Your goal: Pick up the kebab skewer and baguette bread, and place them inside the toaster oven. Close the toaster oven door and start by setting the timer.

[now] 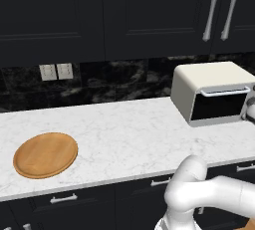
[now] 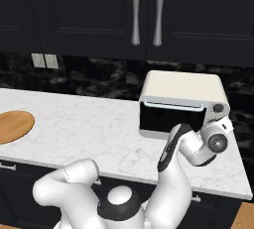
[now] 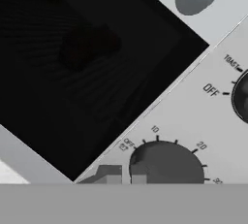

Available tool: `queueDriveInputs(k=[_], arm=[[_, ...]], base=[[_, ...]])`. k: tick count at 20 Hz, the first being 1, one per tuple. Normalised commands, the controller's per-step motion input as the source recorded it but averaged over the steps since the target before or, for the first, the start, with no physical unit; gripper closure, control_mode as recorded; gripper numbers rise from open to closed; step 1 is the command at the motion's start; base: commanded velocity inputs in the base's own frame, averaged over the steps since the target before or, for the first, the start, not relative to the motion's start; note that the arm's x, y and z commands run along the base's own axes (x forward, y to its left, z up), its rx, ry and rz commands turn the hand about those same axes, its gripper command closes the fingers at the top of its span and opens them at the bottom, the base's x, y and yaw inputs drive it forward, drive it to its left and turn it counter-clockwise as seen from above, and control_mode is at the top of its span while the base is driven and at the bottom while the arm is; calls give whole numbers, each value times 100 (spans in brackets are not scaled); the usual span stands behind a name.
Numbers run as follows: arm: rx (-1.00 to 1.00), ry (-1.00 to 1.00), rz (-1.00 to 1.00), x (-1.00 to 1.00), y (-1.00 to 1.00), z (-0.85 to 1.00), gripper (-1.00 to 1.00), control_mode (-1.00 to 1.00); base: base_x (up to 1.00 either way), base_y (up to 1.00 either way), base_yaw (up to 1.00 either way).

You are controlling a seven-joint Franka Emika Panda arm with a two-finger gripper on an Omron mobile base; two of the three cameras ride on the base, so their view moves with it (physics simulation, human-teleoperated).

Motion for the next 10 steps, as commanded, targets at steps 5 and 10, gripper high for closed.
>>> queueDriveInputs(k=[5, 10], arm=[[11, -3, 0, 1, 3, -1, 100, -100], [2, -16, 0, 46, 0, -1, 100, -100]], base=[[0, 0, 0], [0, 0, 0]])
